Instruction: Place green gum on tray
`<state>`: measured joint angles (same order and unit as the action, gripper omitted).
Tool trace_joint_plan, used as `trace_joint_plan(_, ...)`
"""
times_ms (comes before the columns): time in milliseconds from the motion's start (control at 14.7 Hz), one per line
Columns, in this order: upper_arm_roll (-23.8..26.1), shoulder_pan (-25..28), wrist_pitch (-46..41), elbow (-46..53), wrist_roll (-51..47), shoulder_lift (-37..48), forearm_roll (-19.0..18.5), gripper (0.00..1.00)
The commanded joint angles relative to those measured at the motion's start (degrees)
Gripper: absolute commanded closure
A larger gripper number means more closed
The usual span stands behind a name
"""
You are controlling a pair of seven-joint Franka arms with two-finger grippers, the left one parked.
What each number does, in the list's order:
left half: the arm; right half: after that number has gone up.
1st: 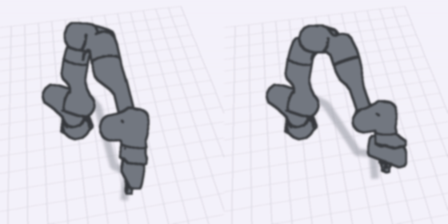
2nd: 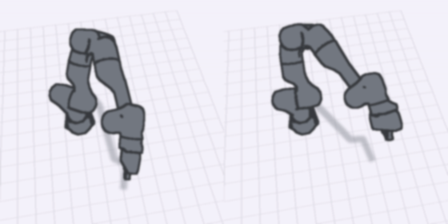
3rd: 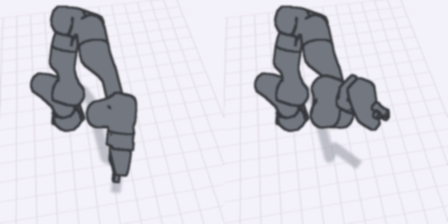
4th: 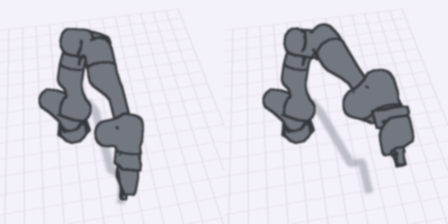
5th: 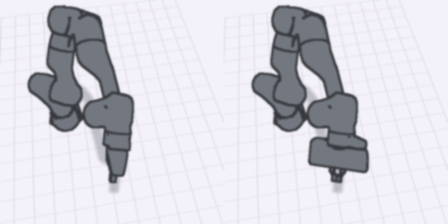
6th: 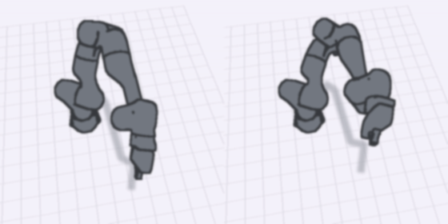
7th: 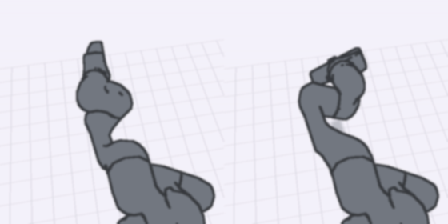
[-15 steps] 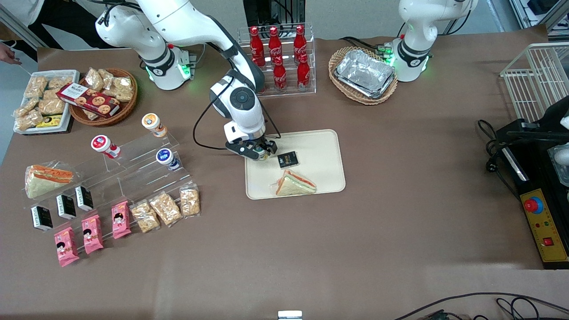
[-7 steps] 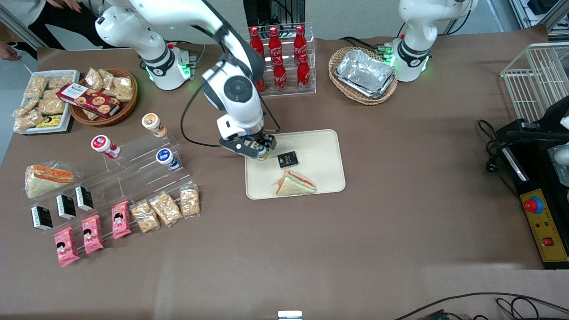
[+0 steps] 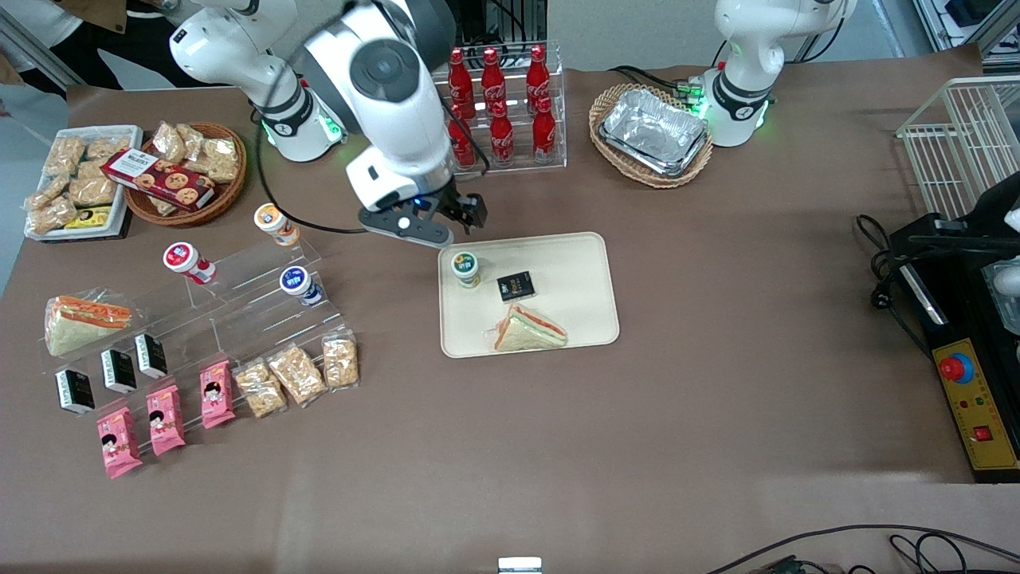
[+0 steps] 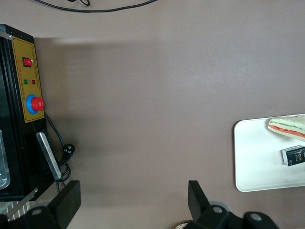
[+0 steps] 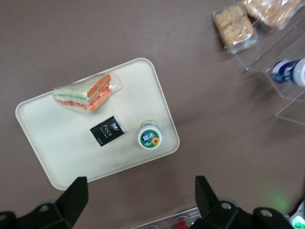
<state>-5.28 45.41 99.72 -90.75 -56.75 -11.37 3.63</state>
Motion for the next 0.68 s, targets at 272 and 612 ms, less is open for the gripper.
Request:
trace_joint_plan(272, 0.71, -15.94, -11.74, 5.86, 25.52, 3.89, 0.85, 0.00)
trace_joint_plan(612, 0.80, -27.81, -10.60, 3.13, 43.60, 5.83, 0.59, 0.00)
